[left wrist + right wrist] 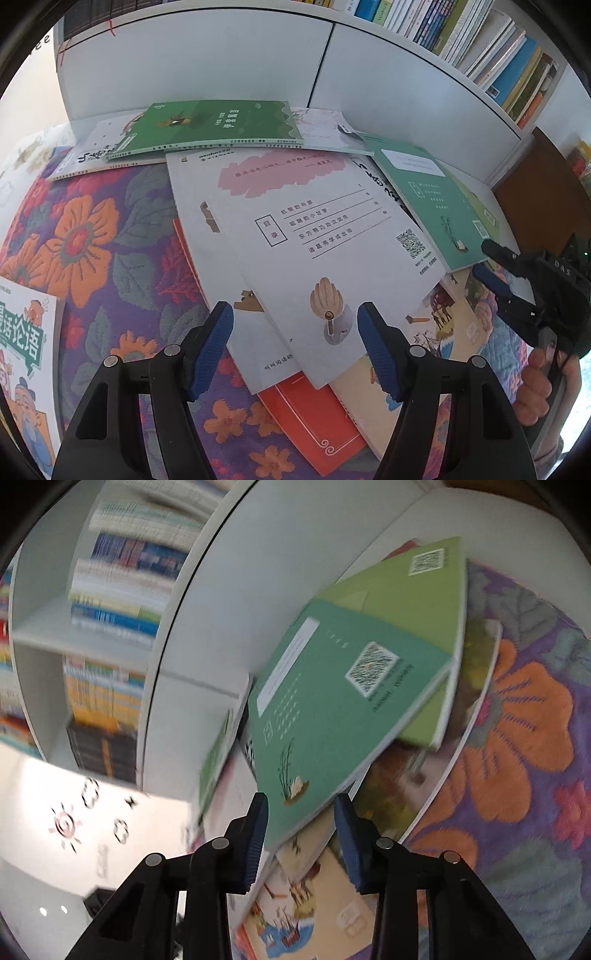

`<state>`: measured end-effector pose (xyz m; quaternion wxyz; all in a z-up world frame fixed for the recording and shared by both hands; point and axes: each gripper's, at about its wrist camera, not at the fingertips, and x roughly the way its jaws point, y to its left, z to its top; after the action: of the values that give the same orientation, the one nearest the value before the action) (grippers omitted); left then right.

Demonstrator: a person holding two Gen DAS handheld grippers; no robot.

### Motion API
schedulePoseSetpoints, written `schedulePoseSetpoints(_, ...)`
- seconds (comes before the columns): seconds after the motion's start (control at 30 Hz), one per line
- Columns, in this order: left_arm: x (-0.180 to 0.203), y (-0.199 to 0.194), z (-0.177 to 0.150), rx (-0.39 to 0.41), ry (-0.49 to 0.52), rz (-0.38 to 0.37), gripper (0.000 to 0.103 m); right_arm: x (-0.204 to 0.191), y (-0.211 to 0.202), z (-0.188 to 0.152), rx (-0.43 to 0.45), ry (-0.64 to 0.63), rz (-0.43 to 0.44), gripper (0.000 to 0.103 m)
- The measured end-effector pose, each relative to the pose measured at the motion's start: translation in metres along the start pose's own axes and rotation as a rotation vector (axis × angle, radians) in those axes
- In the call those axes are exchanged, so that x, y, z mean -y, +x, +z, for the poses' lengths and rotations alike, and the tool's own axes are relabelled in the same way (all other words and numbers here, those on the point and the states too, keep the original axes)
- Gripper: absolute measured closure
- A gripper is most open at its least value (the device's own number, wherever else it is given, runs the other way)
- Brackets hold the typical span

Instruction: Organize books

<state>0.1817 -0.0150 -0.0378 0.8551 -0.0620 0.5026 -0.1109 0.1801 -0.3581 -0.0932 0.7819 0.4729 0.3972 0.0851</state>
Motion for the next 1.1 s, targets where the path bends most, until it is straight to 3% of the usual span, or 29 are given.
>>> schedulePoseSetpoints(0.23,0.002,-0.001,-0.001,-0.001,0.006,-0.005,0.035,0.009,-0.010,0.003,0.077,0.040,0.069,0.072)
schedulePoseSetpoints(0.37,0.001,0.000,0.000,-0.002,0.002,-0.007,0.035,0.008,-0.008,0.012,0.126,0.054,0.060,0.072)
schedulePoseSetpoints(0.53,0.000,0.000,0.001,-0.003,-0.001,-0.007,0.035,0.017,0.012,0.019,0.095,0.111,0.090,0.077)
schedulePoseSetpoints(0.77,0.001,0.000,0.001,-0.005,0.006,-0.011,0.035,0.016,0.018,0.020,0.050,0.133,0.068,0.080)
schedulePoseSetpoints(0.93,0.002,0.000,0.000,-0.005,0.007,-0.008,0.035,-0.003,0.024,0.020,0.092,0.055,-0.009,0.085)
schedulePoseSetpoints(1.0,0.001,-0.001,0.001,0.001,0.006,-0.004,0.035,-0.008,0.019,0.015,0.149,0.031,0.036,0.093)
schedulePoseSetpoints(1.1,-0.001,-0.002,0.002,0.002,0.000,-0.003,0.035,-0.023,0.016,0.015,0.198,-0.045,0.063,0.094)
